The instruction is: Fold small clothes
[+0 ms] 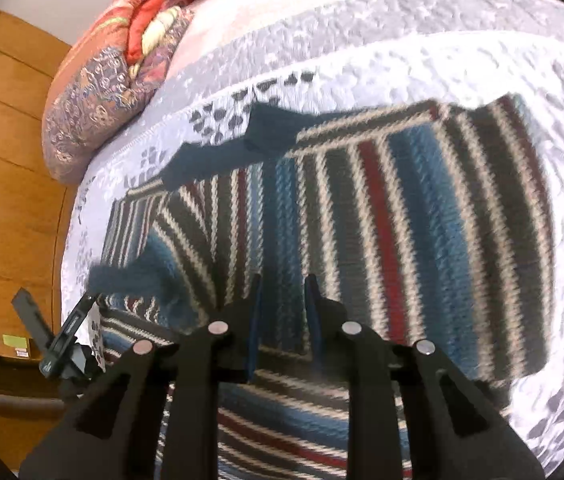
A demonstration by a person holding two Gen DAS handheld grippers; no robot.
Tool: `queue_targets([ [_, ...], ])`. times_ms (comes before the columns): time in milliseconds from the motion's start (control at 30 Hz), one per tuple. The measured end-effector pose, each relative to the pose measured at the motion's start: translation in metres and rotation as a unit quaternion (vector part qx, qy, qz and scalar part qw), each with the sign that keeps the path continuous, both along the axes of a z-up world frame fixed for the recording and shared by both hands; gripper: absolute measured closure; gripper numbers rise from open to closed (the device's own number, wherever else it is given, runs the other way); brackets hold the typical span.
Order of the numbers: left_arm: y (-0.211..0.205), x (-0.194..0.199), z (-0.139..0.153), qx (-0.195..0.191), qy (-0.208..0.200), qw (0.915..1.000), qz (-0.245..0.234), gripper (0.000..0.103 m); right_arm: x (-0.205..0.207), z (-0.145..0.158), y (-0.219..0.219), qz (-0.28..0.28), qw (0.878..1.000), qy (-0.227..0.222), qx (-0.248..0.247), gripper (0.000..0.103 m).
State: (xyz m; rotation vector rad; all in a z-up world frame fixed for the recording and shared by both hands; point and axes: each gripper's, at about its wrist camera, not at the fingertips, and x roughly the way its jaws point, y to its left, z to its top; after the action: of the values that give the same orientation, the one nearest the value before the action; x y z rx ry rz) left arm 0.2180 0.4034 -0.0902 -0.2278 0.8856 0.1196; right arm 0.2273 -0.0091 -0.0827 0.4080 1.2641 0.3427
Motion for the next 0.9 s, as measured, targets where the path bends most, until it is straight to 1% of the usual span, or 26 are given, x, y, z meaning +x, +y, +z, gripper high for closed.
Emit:
queue_targets([
  [67,-0.011,0.001,0.006,0.007,-0.006,0.9999,-0.010,0.037,-0.002,0.010,0.011,0.024,0.999,-0.033,-0.008,0.059],
  [100,-0.017,0.003,0.009,0.010,-0.010,0.9998,-0.015,0.037,-0.004,0.014,0.020,0.041,0.998,-0.042,-0.014,0.055],
  [133,-0.021,0.003,0.011,0.013,-0.011,0.9997,-0.018,0.037,-0.007,0.018,0.039,0.077,0.995,-0.054,-0.025,0.052],
  [233,-0.023,0.004,0.014,0.018,-0.013,0.9997,-0.008,0.037,-0.016,0.024,0.088,0.166,0.983,-0.070,-0.035,0.050],
  [267,-0.021,0.003,0.013,0.017,-0.011,0.9998,-0.004,0.037,-0.021,0.025,0.109,0.203,0.975,-0.076,-0.038,0.048],
  [300,-0.017,0.003,0.014,0.011,-0.010,0.9999,0.003,0.037,-0.025,0.026,0.123,0.226,0.970,-0.081,-0.041,0.046],
  [333,-0.014,0.002,0.016,0.003,-0.013,0.9999,0.010,0.037,-0.030,0.027,0.138,0.249,0.964,-0.087,-0.045,0.042],
  [367,-0.010,-0.001,0.020,-0.005,-0.020,0.9996,0.018,0.037,-0.034,0.028,0.146,0.263,0.959,-0.091,-0.047,0.040],
  [400,-0.008,-0.002,0.022,-0.008,-0.025,0.9995,0.019,0.037,-0.039,0.029,0.159,0.283,0.953,-0.098,-0.054,0.040],
  [433,-0.007,-0.004,0.026,-0.011,-0.032,0.9993,0.018,0.037,-0.041,0.029,0.168,0.294,0.948,-0.104,-0.063,0.036],
  [467,-0.008,-0.004,0.029,-0.014,-0.038,0.9991,0.015,0.037,-0.043,0.029,0.178,0.303,0.942,-0.115,-0.081,0.029],
  [500,-0.010,-0.004,0.031,-0.022,-0.042,0.9989,0.003,0.037,-0.044,0.028,0.184,0.308,0.939,-0.120,-0.098,0.027],
  [567,-0.013,-0.002,0.029,-0.049,-0.040,0.9978,-0.020,0.037,-0.044,0.022,0.198,0.330,0.927,-0.124,-0.129,0.027],
  [600,-0.014,0.000,0.025,-0.069,-0.034,0.9966,-0.030,0.037,-0.043,0.020,0.200,0.336,0.924,-0.123,-0.135,0.027],
  [667,-0.017,0.005,0.017,-0.086,-0.019,0.9951,-0.045,0.037,-0.046,0.013,0.203,0.354,0.913,-0.125,-0.160,0.027],
  [800,-0.024,0.014,-0.005,-0.077,0.010,0.9952,-0.059,0.037,-0.050,-0.004,0.201,0.371,0.889,-0.141,-0.229,0.027],
  [833,-0.024,0.014,-0.009,-0.078,0.017,0.9951,-0.059,0.037,-0.050,-0.007,0.201,0.375,0.884,-0.143,-0.238,0.031],
  [867,-0.024,0.014,-0.012,-0.079,0.022,0.9949,-0.058,0.037,-0.049,-0.012,0.201,0.373,0.882,-0.142,-0.250,0.043],
  [900,-0.023,0.014,-0.016,-0.081,0.025,0.9947,-0.057,0.037,-0.045,-0.016,0.200,0.366,0.884,-0.138,-0.255,0.051],
])
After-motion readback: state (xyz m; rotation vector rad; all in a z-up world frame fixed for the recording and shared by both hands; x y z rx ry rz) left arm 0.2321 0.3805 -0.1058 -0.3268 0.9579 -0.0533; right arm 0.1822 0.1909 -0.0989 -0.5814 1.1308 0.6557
